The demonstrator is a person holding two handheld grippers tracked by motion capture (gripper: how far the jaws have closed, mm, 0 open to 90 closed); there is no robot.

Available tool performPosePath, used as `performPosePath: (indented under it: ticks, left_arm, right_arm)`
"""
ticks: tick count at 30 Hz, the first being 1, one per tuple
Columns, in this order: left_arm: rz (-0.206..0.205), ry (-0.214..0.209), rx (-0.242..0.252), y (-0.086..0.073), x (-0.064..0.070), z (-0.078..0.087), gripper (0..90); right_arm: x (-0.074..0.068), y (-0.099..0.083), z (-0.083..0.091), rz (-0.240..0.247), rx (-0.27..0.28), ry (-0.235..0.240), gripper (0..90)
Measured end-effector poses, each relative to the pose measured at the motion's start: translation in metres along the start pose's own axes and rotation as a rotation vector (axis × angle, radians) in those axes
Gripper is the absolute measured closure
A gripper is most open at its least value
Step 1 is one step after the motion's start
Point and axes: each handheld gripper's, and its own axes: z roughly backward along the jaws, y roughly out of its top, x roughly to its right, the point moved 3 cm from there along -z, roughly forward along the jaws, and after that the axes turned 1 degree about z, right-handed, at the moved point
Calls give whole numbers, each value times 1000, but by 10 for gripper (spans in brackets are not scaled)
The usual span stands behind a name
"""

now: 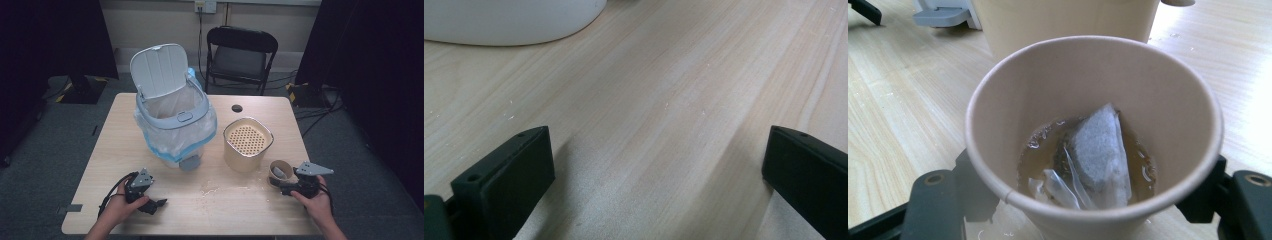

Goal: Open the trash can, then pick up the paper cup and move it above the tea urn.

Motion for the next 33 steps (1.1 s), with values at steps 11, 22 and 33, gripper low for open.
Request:
performPosePath:
  ticks: [11,22,33]
  left_arm:
    - [0,0,0,0,0,0,0]
    - [0,0,0,0,0,0,0]
    - [0,1,0,0,0,0,0]
  right_arm:
    - [8,18,16,-13,18,-15,280]
    - [11,32,27,2,-14,-11,283]
    - [27,50,29,17,-28,-40,283]
